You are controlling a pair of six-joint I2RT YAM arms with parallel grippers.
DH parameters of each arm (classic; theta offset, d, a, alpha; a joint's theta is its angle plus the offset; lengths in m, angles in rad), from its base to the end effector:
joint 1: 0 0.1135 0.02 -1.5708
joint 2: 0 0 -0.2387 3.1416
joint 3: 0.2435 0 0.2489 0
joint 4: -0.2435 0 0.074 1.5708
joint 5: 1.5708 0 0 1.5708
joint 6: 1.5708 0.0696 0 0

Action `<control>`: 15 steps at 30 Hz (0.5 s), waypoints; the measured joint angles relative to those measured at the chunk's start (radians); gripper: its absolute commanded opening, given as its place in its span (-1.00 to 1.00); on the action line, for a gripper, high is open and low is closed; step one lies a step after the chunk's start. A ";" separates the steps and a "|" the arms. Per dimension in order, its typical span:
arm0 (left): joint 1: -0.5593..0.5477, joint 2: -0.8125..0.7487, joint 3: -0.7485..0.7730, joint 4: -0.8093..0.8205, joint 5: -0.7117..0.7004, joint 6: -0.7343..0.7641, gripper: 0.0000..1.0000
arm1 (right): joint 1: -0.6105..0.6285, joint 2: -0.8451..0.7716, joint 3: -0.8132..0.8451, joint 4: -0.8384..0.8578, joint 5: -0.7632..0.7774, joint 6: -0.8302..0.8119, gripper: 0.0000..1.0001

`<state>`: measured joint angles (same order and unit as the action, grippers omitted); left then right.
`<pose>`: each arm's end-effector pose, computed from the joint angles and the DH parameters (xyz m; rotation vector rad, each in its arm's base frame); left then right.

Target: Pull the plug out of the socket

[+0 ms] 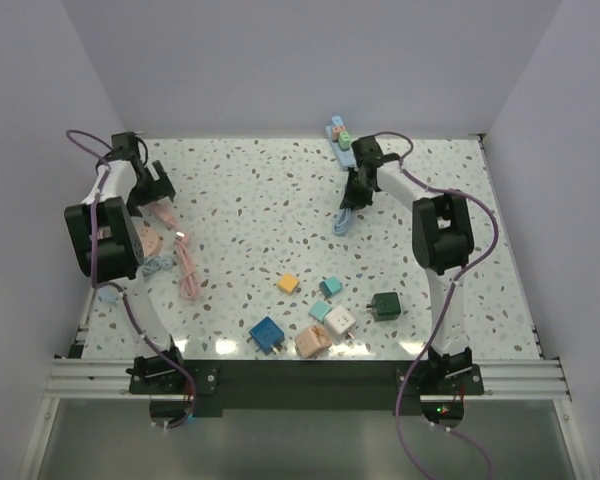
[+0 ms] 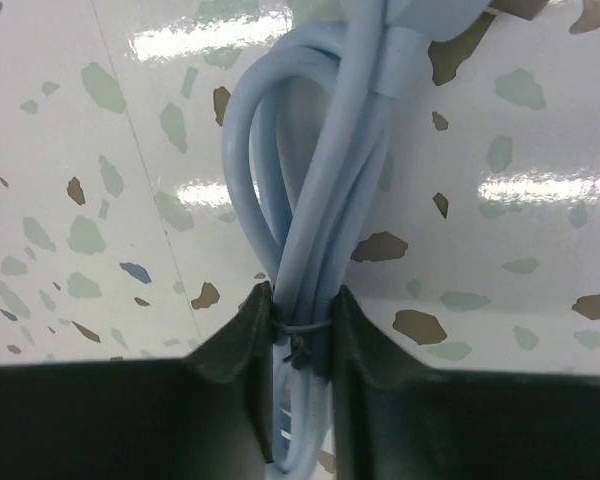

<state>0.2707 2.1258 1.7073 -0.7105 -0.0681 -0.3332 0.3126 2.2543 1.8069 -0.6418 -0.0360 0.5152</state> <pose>0.4345 0.1255 0.1434 -0.8217 2.5689 0.0729 0.4569 0.1503 0.1210 0.2610 2.6853 0.3109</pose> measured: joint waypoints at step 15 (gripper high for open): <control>-0.216 -0.418 -0.330 0.196 0.264 -0.076 1.00 | 0.115 -0.267 -0.354 0.063 -0.349 -0.034 -1.00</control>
<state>0.0547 1.7073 1.3777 -0.5144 0.1955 -0.4095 0.4274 1.9873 1.4525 -0.5789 -0.3855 0.4812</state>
